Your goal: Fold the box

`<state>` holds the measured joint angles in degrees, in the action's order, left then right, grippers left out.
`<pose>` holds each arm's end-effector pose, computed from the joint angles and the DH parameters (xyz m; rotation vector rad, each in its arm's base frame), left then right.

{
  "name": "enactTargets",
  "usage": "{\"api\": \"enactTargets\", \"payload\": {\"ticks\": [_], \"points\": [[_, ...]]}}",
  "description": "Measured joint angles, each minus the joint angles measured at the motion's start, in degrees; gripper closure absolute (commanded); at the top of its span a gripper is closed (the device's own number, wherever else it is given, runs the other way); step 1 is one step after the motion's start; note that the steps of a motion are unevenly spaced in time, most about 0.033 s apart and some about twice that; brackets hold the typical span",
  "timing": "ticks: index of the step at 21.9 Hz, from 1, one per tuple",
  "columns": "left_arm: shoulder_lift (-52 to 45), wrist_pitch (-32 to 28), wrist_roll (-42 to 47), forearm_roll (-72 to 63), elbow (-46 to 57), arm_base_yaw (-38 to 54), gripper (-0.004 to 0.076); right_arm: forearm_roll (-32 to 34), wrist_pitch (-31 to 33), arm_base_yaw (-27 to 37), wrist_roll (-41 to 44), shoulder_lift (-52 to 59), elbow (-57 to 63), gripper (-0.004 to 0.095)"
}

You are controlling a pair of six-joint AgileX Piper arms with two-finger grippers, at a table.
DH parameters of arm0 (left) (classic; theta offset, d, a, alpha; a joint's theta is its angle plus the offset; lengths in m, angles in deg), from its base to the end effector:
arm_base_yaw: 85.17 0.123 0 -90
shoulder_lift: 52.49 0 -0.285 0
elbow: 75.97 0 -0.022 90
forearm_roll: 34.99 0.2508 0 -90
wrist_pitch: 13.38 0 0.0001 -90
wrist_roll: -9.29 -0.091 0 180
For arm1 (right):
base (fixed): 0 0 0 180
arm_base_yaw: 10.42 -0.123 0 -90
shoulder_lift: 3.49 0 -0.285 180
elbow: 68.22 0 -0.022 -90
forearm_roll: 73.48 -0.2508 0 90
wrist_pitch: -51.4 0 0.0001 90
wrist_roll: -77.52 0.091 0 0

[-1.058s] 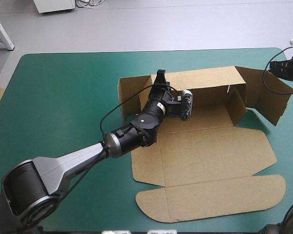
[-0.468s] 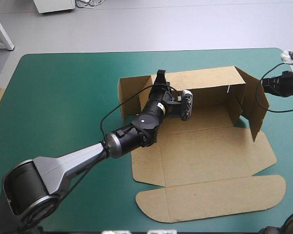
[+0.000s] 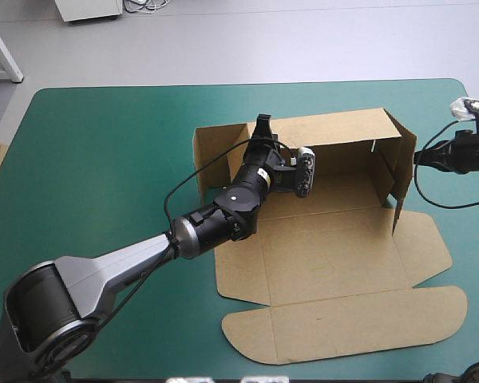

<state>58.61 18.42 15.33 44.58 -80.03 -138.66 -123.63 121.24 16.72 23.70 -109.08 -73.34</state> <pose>0.2880 -0.3096 0.3055 1.5744 1.2201 0.7443 0.3396 -0.1004 0.3140 -0.2606 2.3719 0.6855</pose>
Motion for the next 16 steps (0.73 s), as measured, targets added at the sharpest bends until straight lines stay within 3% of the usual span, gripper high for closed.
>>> {"api": "enactTargets", "payload": {"ticks": [4, 8, 16], "points": [[0.0, 0.0, 0.13, -0.16, 0.0, 0.0, 0.0734, 1.06, -0.18, -1.41, -1.77, 0.12, 0.47, 0.0739], [0.0, 0.0, 0.13, -0.16, 0.0, 0.0, 0.0734, 4.46, -0.18, -4.74, -3.47, 0.17, 0.51, 0.0349], [0.0, 0.0, 0.18, -0.16, 0.0, 0.0, 0.0734, 4.11, -0.16, -7.11, -4.91, 0.17, 0.98, 0.032]]}}
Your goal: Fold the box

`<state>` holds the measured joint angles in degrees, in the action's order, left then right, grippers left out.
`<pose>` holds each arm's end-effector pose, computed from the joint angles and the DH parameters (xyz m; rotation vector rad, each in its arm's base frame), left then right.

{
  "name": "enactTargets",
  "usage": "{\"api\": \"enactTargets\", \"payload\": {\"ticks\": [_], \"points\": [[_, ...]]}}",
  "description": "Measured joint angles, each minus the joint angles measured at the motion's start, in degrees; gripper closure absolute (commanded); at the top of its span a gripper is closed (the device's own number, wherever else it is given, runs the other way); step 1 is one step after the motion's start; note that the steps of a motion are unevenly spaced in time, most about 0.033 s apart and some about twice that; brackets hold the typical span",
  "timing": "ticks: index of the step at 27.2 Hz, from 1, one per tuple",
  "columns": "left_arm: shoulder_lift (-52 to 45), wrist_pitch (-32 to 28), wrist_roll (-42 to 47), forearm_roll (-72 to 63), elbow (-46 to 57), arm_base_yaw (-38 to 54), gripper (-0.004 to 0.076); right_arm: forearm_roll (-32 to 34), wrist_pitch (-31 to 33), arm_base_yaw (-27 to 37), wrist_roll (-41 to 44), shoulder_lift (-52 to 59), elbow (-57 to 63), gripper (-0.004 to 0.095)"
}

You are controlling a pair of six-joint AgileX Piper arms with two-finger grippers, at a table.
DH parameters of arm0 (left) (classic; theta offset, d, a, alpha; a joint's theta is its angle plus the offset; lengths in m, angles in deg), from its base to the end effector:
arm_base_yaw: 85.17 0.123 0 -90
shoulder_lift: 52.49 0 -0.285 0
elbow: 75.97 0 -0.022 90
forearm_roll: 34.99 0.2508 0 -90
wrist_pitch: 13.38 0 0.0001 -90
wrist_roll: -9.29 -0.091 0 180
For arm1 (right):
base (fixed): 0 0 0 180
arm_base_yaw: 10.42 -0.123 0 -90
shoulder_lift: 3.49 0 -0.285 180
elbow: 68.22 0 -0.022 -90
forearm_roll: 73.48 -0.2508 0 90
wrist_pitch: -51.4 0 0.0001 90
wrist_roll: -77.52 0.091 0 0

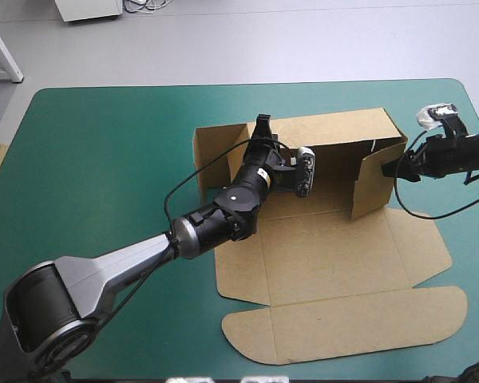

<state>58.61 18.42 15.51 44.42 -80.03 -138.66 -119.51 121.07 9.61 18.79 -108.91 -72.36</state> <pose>0.2879 -0.3096 0.3053 1.5716 1.2249 0.7401 0.3455 -0.0606 0.3060 -0.5417 2.3979 0.6513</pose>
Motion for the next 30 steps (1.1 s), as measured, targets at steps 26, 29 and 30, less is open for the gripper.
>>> {"api": "enactTargets", "payload": {"ticks": [26, 29, 30], "points": [[0.0, 0.16, 0.05, -0.4, 0.0, 0.0, 0.0734, -6.54, -26.19, -5.92, -4.99, 7.35, 19.02, 0.0514], [0.0, 0.05, 0.05, -0.46, 0.0, 0.0, 0.0734, -9.82, -29.9, -5.92, -9.44, 8.75, 22.45, 0.0514], [0.0, 0.05, 0.05, -0.53, 0.0, 0.0, 0.0734, -11.3, -30.86, -5.92, -11.05, 9.16, 23.49, 0.0514]]}}
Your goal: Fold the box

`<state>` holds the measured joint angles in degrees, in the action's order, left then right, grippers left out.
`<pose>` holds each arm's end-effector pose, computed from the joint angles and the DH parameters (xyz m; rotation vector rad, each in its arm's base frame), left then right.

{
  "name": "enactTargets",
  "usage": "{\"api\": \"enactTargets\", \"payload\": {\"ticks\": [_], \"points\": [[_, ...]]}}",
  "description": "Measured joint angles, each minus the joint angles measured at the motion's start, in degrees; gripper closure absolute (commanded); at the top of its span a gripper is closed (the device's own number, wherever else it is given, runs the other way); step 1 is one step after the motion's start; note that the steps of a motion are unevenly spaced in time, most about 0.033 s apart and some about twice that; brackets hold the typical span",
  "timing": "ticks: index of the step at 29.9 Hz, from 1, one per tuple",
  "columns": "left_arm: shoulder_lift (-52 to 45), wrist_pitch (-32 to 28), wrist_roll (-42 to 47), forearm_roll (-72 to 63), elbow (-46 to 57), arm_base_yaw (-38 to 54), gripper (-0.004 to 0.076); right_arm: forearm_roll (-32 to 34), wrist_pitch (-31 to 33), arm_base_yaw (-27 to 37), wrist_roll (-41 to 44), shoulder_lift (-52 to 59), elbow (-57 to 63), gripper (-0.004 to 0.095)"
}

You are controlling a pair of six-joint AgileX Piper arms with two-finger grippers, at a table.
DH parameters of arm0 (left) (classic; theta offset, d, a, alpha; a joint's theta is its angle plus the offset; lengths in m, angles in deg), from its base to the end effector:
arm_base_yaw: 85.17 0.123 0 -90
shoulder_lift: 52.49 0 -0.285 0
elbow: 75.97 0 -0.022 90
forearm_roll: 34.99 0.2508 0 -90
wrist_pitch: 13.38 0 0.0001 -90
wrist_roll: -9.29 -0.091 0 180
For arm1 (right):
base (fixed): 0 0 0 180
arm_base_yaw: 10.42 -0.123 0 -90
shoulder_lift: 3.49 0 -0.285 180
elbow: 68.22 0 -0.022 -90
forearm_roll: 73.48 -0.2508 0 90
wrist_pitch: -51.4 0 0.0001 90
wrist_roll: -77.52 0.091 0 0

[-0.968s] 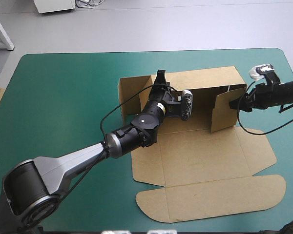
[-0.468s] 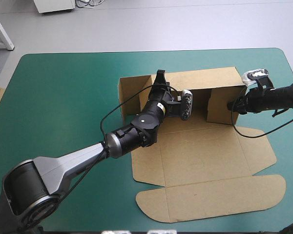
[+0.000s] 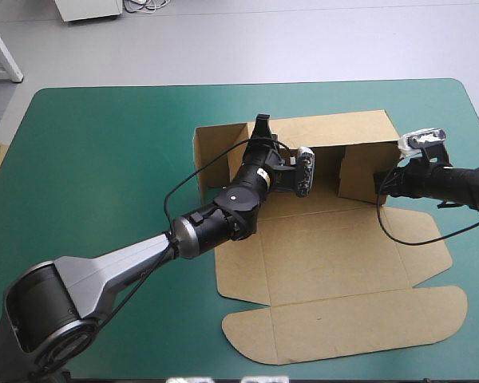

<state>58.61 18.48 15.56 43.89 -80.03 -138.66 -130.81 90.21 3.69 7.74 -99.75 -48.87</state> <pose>0.2878 -0.3095 0.3049 1.5689 1.2348 0.7335 0.3195 -0.0307 0.2593 -0.3449 2.2706 0.3796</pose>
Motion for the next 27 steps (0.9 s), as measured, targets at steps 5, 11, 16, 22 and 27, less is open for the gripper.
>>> {"api": "enactTargets", "payload": {"ticks": [5, 11, 16, 22, 27], "points": [[0.0, -0.02, 0.36, -0.18, 0.0, 0.0, 0.0734, -8.06, -4.01, 0.0, -9.64, 1.89, 4.91, 0.0514], [0.0, -0.07, 1.05, -0.35, 0.0, 0.0, 0.0734, -12.1, -9.9, -3.0, -15.81, 2.24, 5.76, 0.0514], [0.0, 0.13, 1.48, -0.35, 0.0, 0.0, 0.0734, -12.96, -17.3, -7.27, -18.08, 2.26, 5.88, 0.053], [0.0, 0.43, 1.62, -0.35, 0.0, 0.0, 0.0734, -13.08, -18.95, -7.91, -17.85, 2.26, 5.92, 0.0766], [0.0, 1.37, 1.69, -0.39, 0.0, 0.0, 0.0734, -13.56, -18.67, -7.91, -17.85, 2.26, 5.92, 0.0925]]}}
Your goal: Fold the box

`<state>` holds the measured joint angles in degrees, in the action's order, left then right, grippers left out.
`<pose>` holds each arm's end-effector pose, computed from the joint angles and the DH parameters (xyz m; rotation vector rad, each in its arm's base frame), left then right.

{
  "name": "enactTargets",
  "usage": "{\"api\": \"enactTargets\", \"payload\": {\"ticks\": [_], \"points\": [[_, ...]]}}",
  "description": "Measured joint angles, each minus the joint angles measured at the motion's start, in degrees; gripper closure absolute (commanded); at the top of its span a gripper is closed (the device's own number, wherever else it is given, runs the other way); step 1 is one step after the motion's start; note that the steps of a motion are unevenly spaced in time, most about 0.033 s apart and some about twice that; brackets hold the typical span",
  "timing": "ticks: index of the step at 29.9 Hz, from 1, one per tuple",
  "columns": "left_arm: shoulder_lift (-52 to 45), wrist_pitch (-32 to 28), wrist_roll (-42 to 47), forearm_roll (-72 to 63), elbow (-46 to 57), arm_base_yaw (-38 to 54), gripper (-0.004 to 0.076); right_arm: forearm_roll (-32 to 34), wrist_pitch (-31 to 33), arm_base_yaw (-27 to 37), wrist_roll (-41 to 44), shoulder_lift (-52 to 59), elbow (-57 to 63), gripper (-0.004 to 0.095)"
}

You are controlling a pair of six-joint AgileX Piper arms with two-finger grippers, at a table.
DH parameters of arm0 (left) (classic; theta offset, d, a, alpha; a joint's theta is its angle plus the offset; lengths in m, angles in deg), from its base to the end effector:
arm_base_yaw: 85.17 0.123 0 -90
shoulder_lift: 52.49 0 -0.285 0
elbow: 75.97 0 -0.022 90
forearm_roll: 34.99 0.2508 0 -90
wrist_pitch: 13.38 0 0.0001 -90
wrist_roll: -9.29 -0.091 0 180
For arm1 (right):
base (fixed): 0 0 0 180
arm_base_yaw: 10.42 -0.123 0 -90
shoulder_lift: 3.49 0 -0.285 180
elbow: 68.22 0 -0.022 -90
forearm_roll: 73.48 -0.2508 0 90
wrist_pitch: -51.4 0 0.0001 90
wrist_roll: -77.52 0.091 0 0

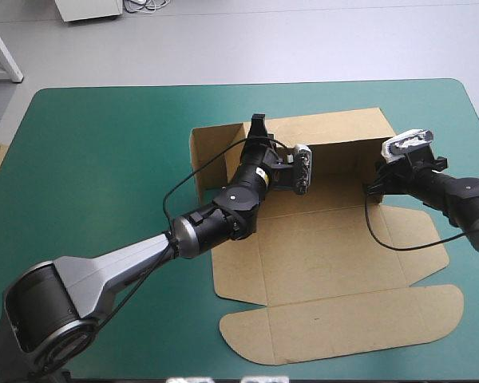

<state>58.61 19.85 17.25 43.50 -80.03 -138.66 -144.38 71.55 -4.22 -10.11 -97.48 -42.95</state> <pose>0.2884 -0.3074 0.3046 1.5391 1.2773 0.7314 0.3202 -0.0049 0.2532 -0.4019 2.1268 0.1242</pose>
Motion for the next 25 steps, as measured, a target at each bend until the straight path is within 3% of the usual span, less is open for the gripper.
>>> {"api": "enactTargets", "payload": {"ticks": [8, 11, 17, 25], "points": [[0.0, 0.36, 0.0, 0.0, 0.0, 0.0, 0.0716, -0.95, 0.01, 0.06, 0.59, 0.0, 0.0, 0.0925], [0.0, 0.23, 0.04, -0.15, 0.0, 0.0, 0.0622, -0.99, 0.01, 0.06, 0.66, 0.0, 0.0, 0.0925], [-0.05, -1.59, 0.33, -1.01, 0.06, -0.07, 0.0345, -0.94, 2.18, -0.05, 1.05, 0.0, 0.0, 0.0926], [-3.8, -2.27, 0.45, -2.84, 0.11, -3.09, 0.0314, -0.83, 2.72, -0.07, 1.71, 0.0, 0.0, 0.0928]]}}
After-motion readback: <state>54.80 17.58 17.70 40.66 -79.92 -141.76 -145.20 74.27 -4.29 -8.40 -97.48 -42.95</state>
